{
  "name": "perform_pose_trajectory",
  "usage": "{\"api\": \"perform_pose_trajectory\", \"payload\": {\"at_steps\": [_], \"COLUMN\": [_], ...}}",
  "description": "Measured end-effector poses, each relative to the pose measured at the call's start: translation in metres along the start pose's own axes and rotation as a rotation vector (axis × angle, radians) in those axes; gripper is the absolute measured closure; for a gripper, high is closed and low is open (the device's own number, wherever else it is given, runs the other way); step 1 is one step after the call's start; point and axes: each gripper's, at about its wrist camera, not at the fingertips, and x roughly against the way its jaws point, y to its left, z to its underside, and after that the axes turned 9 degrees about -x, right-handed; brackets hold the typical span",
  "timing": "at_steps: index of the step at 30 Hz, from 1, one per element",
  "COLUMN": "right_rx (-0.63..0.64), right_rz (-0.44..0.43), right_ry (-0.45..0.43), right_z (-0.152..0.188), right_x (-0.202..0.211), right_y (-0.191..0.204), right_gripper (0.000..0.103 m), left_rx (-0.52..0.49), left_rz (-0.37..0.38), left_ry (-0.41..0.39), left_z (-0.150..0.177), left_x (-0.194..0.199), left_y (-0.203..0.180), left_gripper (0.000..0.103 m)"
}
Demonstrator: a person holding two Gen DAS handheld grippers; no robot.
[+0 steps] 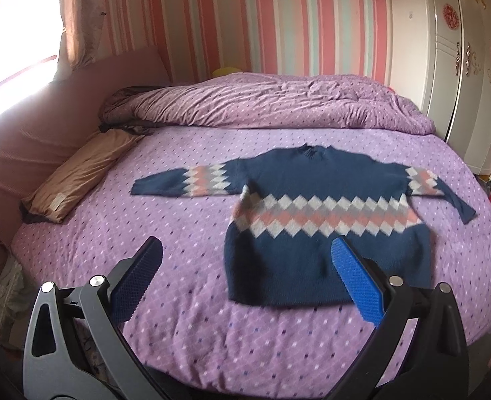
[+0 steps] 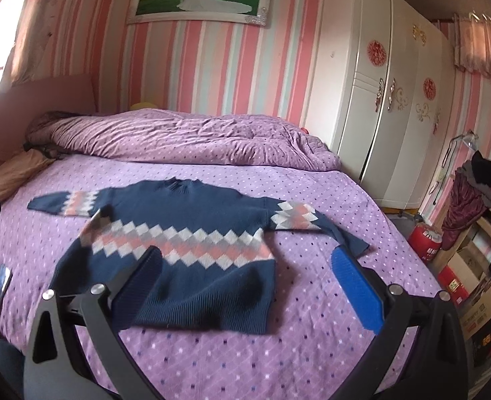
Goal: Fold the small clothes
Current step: 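Move the right gripper to the sleeve cuff and close on it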
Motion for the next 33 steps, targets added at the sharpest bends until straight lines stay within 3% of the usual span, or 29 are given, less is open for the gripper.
{"api": "perform_pose_trajectory", "payload": {"at_steps": [4,15,20,22,25,33], "right_rx": [-0.045,-0.107,-0.115,-0.112,-0.107,-0.161], "right_rz": [-0.017,0.087,0.127,0.146,0.162,0.134], "right_ry": [-0.012,0.007,0.026,0.045,0.055,0.069], "right_z": [-0.020,-0.032,-0.027,-0.025,-0.023,-0.013], "right_x": [-0.029,-0.122,-0.162,-0.182,-0.203,-0.268], "right_y": [-0.010,-0.059,-0.089,-0.101,-0.112,-0.158], "right_gripper": [0.001,0.001,0.001,0.001,0.001,0.001], "left_rx": [0.002,-0.046,-0.026,-0.067,-0.123,-0.094], "left_rz": [0.000,0.019,0.104,0.131,0.142,0.147], "left_ry": [-0.035,-0.105,-0.067,-0.024,0.014,0.006], "left_z": [-0.024,-0.070,-0.081,-0.086,-0.091,-0.108], "left_x": [-0.019,-0.075,-0.111,-0.129,-0.153,-0.203], "left_y": [-0.004,-0.035,-0.060,-0.080,-0.111,-0.146], "left_gripper": [0.003,0.003,0.003,0.003,0.003,0.003]}}
